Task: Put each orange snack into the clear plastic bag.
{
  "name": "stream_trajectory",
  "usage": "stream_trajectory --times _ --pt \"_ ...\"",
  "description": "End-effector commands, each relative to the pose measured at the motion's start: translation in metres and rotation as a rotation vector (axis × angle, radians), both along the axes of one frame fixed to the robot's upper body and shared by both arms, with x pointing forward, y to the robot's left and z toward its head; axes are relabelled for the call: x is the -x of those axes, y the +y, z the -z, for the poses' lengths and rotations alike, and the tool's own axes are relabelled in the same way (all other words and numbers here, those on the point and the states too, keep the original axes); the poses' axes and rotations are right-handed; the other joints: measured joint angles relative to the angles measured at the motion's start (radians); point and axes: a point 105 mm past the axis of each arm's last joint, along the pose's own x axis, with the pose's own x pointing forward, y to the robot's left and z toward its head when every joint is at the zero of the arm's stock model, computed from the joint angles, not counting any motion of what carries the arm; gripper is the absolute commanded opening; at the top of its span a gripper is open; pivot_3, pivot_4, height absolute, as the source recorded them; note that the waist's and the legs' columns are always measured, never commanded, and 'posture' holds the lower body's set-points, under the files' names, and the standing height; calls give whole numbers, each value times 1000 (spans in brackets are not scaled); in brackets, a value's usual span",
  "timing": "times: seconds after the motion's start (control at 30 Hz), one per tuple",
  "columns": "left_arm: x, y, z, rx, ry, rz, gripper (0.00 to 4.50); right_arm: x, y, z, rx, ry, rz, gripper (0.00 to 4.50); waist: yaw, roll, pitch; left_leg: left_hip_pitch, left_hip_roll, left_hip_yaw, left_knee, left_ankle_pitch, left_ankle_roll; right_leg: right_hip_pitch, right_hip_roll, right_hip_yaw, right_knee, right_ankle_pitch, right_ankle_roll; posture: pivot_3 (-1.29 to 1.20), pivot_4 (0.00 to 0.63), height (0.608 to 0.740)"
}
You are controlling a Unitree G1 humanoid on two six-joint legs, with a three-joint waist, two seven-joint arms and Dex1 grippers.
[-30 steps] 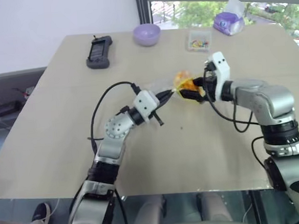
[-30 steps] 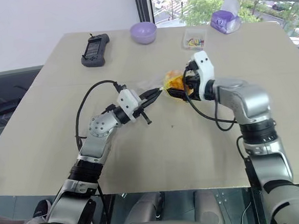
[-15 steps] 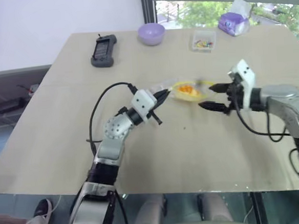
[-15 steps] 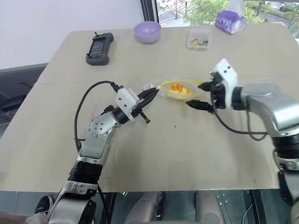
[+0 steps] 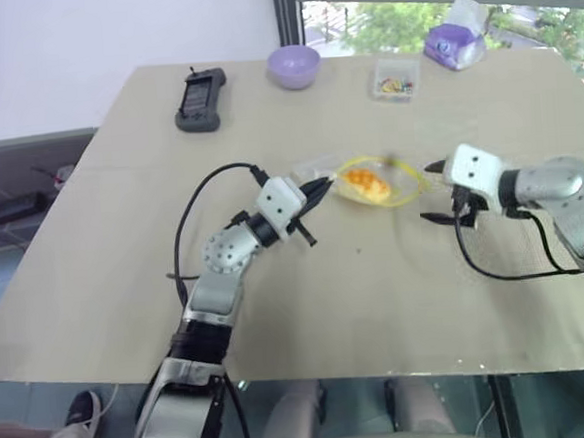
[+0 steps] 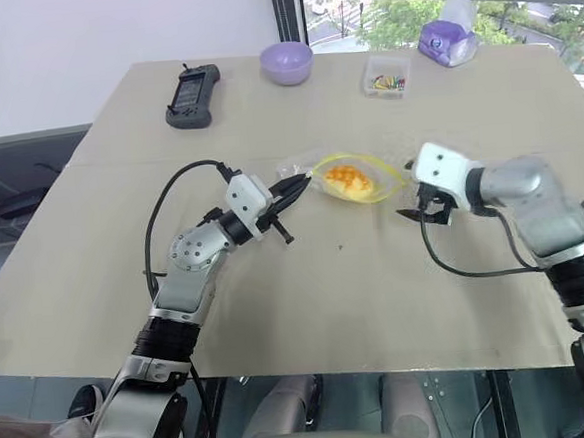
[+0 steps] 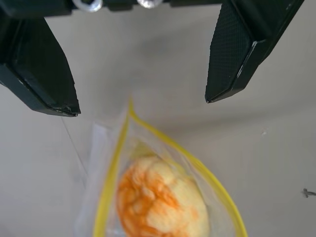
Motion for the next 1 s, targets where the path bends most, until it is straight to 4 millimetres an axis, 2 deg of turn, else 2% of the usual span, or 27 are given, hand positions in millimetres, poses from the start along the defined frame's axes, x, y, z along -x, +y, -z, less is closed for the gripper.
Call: stream_trajectory --times 0.03,0.07,0.17,0.33,0.43,0.47,0.73,0.8,0.9,1.0 --pt "4 -2 -12 9 -46 16 0 -4 9 -22 -10 -90 -32 4401 0 0 0 0 0 0 0 0 0 0 0 0 0 0 0 0 150 740" --pt "4 -2 -12 8 -46 16 0 -5 10 -23 -10 -97 -32 4401 0 0 0 0 0 0 0 0 0 0 0 0 0 0 0 0 150 740" --pt "4 -2 -12 7 -44 15 0 -5 10 -30 -14 -117 -34 3658 0 0 0 0 0 -1 0 0 0 1 0 0 0 0 0 0 150 740" --pt "4 -2 -10 8 -41 17 0 -2 11 -33 -18 -115 -47 1737 0 0 0 0 0 -1 0 0 0 1 0 -1 -1 0 0 0 150 740" --pt "4 -4 -11 10 -42 20 0 -2 11 -30 -12 -109 -44 330 -1 0 0 0 0 -1 0 0 0 1 0 -1 0 0 0 0 150 740" --pt "4 -4 -11 10 -42 19 0 -2 10 -30 -12 -108 -42 142 -1 0 0 0 0 -1 0 0 0 1 0 -1 0 0 0 0 150 740" --pt "4 -2 -10 6 -41 14 0 -1 9 -26 -17 -82 -32 142 -1 0 0 0 0 -1 0 0 0 1 0 -1 -1 0 0 0 150 740" --pt "3 1 -12 6 -51 3 0 -4 8 -31 -30 -97 -12 142 -1 0 0 0 0 -1 0 0 0 1 0 -1 -1 0 0 0 150 740" --pt "-2 6 -21 19 -81 -28 0 -15 4 -47 -60 -171 43 142 -2 0 0 0 0 -1 0 0 0 1 0 -1 0 0 0 0 150 740" --pt "-18 16 -51 81 -176 -120 0 -37 -4 -86 -126 -341 146 142 -2 0 0 0 0 -1 0 0 0 1 0 0 0 0 0 0 150 740"
